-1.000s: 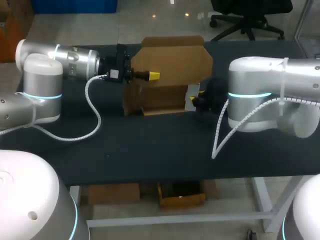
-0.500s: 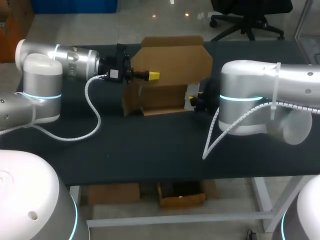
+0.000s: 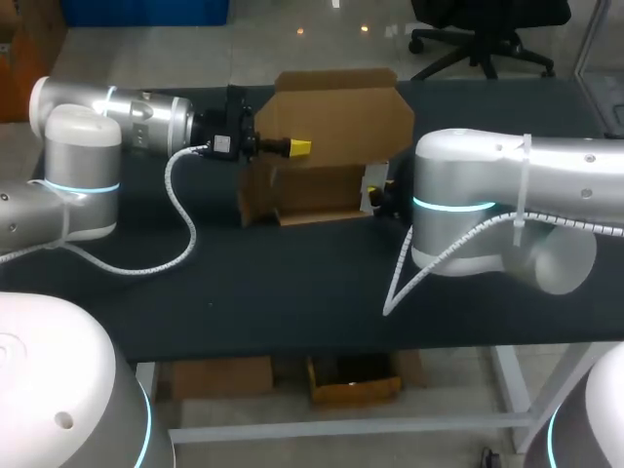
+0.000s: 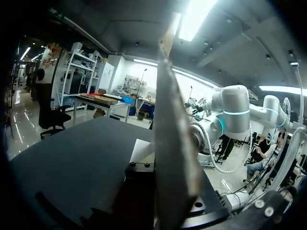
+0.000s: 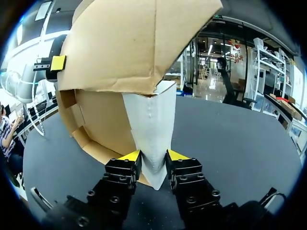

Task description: Assemble the packaging by folding the flat box into shape, placing the metal phone stand inside, and closing the box properly

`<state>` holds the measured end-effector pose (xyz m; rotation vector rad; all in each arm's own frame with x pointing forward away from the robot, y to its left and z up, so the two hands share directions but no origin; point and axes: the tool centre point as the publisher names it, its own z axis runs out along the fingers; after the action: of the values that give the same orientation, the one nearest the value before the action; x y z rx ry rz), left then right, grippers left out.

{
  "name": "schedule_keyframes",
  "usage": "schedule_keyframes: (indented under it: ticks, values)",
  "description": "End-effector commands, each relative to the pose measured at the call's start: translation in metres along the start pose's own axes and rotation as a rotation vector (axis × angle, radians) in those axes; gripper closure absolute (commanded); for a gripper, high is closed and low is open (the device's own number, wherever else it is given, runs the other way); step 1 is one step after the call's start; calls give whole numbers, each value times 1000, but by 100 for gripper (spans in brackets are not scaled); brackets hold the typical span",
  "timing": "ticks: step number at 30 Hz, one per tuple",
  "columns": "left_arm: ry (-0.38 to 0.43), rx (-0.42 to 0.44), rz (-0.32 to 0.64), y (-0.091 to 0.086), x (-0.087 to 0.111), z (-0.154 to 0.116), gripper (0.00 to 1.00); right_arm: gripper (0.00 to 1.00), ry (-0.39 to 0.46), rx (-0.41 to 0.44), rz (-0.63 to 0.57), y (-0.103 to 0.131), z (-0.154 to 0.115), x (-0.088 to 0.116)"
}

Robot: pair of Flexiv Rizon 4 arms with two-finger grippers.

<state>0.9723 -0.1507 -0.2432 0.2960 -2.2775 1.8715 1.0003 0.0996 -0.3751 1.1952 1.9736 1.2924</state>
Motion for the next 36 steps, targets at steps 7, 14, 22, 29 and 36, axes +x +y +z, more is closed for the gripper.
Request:
schedule_keyframes:
  ticks: [7,14,22,29,36]
  values:
    - [3,-3,-1,5,-1,5,100,73,-156,-20,25,-2,9,13]
    - [3,-3,-1,5,-1,5,100,79,-194,-31,51,1,8,13]
    - [3,-3,-1,5,-1,5,100,82,-238,-31,89,2,7,12]
    - [3,-3,-1,5,-1,5,100,76,-272,-24,104,5,7,12]
    - [3,-3,-1,5,-1,5,100,80,-300,-27,112,7,5,11]
